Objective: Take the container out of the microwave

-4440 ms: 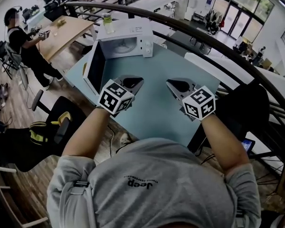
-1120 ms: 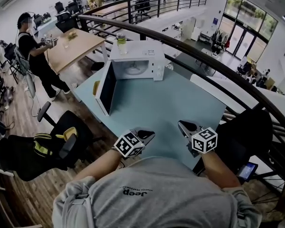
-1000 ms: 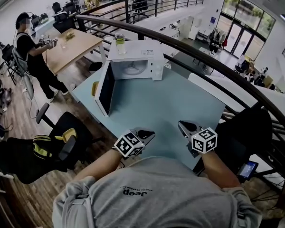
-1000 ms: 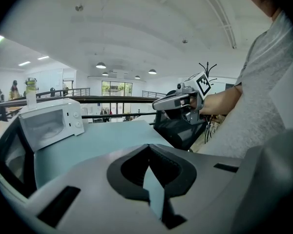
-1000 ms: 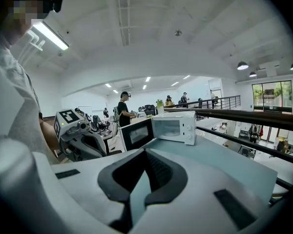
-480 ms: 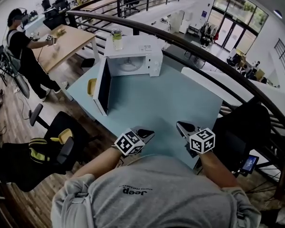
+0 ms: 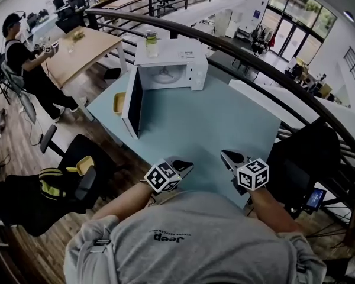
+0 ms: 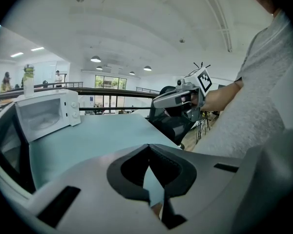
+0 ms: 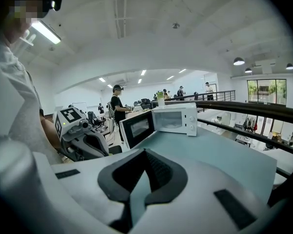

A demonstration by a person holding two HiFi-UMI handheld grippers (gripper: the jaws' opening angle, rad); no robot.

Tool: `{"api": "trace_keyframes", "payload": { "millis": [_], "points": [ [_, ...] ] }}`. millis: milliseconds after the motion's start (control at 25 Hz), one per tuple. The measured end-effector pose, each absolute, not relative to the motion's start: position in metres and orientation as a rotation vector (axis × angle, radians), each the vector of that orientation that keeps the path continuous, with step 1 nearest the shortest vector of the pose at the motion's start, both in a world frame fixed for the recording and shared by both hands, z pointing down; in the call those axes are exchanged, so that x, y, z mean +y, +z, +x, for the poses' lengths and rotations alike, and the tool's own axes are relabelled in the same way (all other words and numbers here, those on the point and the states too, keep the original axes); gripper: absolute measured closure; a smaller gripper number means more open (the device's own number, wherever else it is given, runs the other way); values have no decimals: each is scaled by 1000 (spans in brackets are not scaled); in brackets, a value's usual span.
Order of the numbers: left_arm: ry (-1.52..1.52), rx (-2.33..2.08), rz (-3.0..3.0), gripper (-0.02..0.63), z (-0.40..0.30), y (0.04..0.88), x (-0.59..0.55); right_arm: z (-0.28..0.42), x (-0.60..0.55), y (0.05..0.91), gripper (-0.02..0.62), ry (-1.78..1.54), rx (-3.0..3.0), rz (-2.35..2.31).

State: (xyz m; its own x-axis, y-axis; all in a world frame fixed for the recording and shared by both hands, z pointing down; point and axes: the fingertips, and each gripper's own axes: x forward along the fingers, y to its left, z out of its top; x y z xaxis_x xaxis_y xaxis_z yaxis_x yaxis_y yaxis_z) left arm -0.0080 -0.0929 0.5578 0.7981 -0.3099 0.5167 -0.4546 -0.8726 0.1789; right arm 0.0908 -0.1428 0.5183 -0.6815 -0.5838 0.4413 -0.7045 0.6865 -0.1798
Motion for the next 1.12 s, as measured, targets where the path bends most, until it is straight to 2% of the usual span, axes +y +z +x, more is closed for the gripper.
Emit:
{"api": "trace_keyframes", "payload": {
  "millis": [520,1120],
  "points": [
    [666,-745,2689,588,-4,538,-81,108,-130,497,578,432,-2631,984],
    [603,-765,2682,588,72,525,-87,176,-135,485,578,388,-2689,986]
  ]
}}
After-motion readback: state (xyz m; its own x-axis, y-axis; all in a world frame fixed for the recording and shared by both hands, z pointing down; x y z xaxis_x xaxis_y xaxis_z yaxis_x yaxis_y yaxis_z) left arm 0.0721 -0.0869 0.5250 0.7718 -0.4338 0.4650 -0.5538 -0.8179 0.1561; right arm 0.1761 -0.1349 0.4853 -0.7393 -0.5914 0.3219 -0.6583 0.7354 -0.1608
